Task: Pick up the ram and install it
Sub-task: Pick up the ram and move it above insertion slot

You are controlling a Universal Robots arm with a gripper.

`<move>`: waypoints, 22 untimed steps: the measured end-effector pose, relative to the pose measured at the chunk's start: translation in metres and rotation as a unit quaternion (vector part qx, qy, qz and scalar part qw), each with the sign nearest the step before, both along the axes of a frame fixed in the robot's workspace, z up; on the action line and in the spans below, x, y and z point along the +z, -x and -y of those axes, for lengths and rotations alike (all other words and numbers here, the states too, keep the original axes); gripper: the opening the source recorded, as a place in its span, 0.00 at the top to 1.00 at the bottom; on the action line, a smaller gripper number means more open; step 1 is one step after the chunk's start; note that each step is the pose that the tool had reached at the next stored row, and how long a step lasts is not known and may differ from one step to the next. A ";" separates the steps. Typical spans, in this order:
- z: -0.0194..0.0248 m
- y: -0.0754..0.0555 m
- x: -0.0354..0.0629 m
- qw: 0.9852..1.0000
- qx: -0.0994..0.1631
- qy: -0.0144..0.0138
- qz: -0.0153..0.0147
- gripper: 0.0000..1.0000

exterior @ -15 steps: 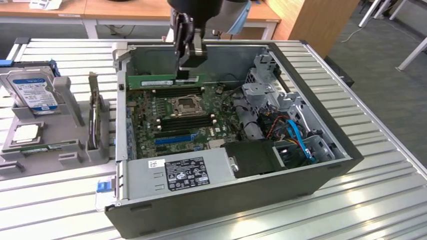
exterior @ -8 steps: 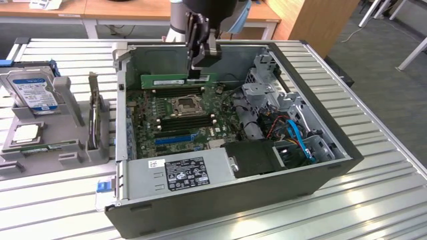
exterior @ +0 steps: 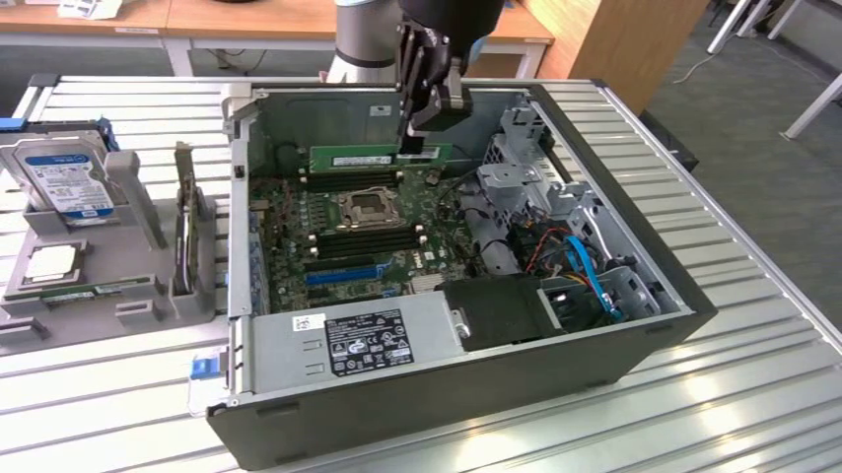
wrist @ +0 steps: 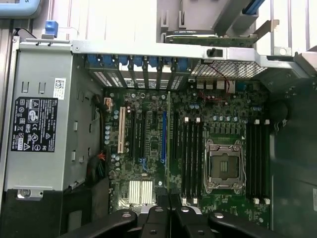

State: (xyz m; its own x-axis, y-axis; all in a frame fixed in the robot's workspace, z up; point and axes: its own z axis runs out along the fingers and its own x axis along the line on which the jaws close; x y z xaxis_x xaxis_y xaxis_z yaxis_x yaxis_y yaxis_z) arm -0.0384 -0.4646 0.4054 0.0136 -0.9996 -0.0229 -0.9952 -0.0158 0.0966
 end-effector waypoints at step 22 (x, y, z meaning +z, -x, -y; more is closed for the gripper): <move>-0.0039 0.002 -0.0001 1.000 0.001 0.000 0.016 0.88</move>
